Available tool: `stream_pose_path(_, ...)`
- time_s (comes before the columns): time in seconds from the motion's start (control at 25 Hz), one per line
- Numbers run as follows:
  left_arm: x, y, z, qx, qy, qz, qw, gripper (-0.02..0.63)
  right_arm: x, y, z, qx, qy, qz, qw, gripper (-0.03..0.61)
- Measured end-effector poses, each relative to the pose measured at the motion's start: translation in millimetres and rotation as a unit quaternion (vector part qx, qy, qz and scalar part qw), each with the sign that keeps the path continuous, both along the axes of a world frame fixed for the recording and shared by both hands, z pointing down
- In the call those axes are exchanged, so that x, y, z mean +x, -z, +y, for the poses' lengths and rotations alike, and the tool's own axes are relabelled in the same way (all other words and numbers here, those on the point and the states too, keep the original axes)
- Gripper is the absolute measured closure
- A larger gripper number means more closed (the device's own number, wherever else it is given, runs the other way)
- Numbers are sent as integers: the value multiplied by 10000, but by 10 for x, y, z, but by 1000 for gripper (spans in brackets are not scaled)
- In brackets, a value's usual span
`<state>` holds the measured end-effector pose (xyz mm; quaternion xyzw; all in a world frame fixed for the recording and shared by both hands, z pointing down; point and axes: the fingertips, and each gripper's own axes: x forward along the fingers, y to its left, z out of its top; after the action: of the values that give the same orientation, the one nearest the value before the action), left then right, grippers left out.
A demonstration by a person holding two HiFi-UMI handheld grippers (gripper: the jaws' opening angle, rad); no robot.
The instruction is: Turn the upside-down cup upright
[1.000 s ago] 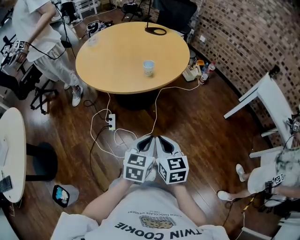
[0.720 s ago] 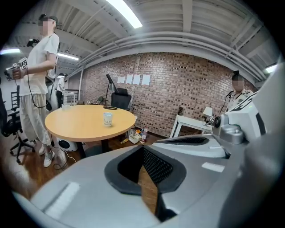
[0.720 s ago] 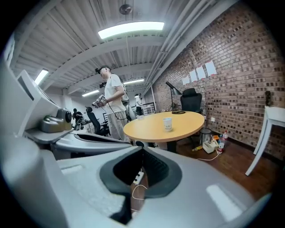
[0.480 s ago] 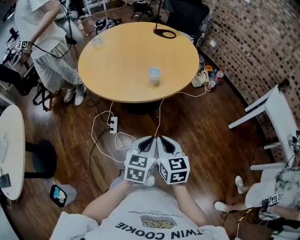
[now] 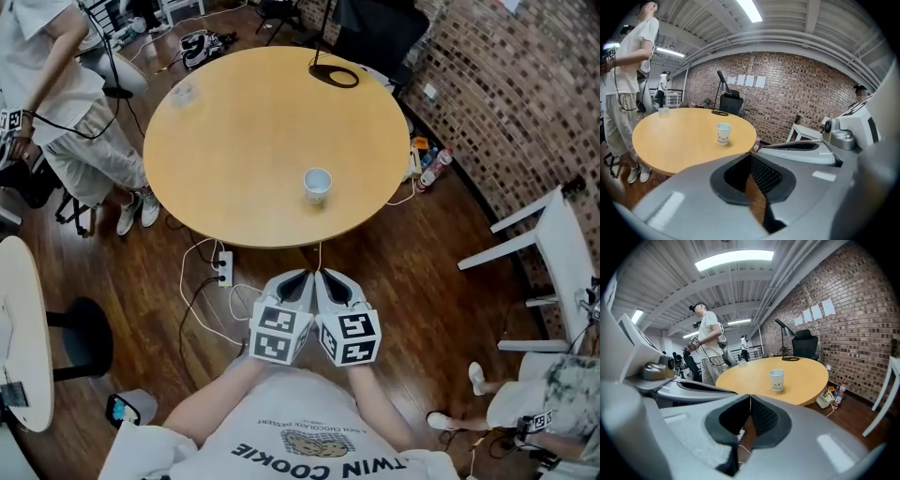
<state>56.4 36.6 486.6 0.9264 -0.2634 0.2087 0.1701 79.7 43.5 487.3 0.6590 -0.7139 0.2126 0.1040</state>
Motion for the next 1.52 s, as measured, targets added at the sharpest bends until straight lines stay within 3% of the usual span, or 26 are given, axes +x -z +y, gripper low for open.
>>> stream_pose_path(0.12, 42, -8, -367, -31, -42, 65, 10000, 611, 55, -30, -361, -45, -24, 108, 9999, 575)
stream_pose_path(0.28, 103, 13, -787, -42, -57, 153, 9999, 611, 155, -41, -781, -106, 124, 611, 9980, 568)
stream_pose_path(0.64, 315, -81, -1346, -163, 171, 174, 9996, 611, 417, -92, -1419, -339, 835, 1511, 9844, 532)
stream_pose_path(0.88, 463, -187, -1701, -254, 685, 104, 9973, 611, 558, -209, -1805, -541, 1707, 2524, 9509, 500)
stream_pose_path(1.08, 377, -234, -2029, -260, 1290, 76, 9913, 611, 563, -447, -2048, -853, 2680, 3203, 9046, 499)
stream_pose_path(1.24, 340, -243, -2148, -287, 1501, 52, 9882, 611, 595, -619, -2109, -1107, 3109, 3713, 8679, 499)
stream_pose_path(1.52, 258, -252, -2216, -269, 1666, 24, 9857, 611, 554, -798, -2111, -1492, 3412, 3915, 8414, 500)
